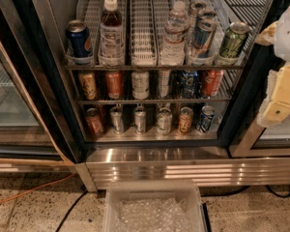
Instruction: Pick redbull can from top shelf of fridge
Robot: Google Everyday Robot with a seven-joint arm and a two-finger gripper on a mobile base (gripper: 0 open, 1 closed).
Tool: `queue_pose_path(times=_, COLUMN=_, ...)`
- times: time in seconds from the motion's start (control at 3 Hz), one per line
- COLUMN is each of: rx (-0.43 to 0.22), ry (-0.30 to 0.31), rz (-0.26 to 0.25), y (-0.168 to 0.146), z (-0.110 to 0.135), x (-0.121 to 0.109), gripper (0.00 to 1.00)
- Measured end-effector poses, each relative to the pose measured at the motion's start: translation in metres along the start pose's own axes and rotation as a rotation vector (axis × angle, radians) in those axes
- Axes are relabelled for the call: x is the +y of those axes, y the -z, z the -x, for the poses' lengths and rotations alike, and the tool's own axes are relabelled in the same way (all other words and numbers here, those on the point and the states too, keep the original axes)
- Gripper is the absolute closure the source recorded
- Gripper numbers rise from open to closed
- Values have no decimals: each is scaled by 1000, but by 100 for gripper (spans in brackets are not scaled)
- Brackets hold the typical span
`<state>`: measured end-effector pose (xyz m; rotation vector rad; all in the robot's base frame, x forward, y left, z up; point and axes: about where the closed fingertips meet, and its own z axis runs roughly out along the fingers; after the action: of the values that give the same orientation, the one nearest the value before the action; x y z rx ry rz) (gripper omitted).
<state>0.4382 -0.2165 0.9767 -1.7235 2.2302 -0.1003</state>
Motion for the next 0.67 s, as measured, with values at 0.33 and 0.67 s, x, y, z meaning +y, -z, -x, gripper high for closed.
queue_pose_path(times=0.33, rx=0, ry=0, rz=0, y=0, z=0, x=0, gripper=0)
queue_pose_path(times=0.67, rx=-70, ry=-41, rz=-10, y=-14, z=0, x=2, gripper=0)
